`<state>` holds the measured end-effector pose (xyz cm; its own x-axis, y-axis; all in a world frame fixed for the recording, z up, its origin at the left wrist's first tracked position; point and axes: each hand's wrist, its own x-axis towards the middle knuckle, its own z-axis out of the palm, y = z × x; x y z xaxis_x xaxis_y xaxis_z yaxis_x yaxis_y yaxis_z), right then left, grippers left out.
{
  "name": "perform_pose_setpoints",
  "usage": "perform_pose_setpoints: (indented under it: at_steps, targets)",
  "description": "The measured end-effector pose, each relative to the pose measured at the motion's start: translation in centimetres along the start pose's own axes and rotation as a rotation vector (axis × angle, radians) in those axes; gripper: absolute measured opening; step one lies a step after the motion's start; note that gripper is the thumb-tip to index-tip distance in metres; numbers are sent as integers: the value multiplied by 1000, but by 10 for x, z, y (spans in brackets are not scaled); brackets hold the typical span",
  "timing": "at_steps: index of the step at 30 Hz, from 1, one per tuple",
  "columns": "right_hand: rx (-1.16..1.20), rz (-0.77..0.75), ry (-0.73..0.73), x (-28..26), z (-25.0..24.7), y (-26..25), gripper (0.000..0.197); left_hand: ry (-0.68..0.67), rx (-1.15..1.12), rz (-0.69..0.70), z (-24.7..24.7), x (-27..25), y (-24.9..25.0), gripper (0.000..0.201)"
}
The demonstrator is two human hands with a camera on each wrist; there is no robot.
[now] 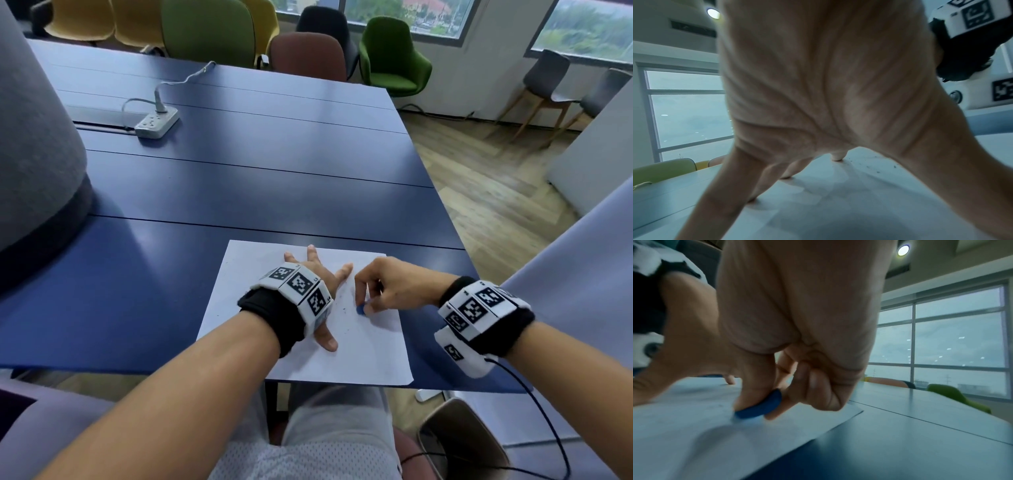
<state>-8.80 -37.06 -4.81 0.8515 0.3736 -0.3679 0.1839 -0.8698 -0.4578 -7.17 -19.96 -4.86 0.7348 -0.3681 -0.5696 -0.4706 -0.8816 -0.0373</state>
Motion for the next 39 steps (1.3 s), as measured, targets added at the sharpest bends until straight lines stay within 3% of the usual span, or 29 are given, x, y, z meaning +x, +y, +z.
perform_pose_setpoints:
  at_steps: [3, 8, 12, 17, 22, 31, 39]
  targets:
    - [46, 50, 151, 4, -2, 7, 9, 1, -13, 6, 2, 1, -1, 148]
    - [-28, -2, -70, -10, 3, -3, 7, -2, 12, -2, 0, 1, 0, 147]
    - [-6, 67, 161, 2, -4, 9, 13, -4, -9, 11, 1, 2, -1, 148]
    - [-31, -13, -65, -12, 5, -2, 8, -14, -1, 7, 0, 0, -1, 147]
    - [-88, 56, 186, 5, -8, 10, 14, -2, -8, 45, 0, -3, -5, 141]
    - [-244, 1, 190, 3, -8, 15, 11, 17, -3, 122, -5, -5, -4, 135]
    - [-150, 4, 242, 11, -21, 17, 13, 85, -27, 124, -1, -3, 5, 123]
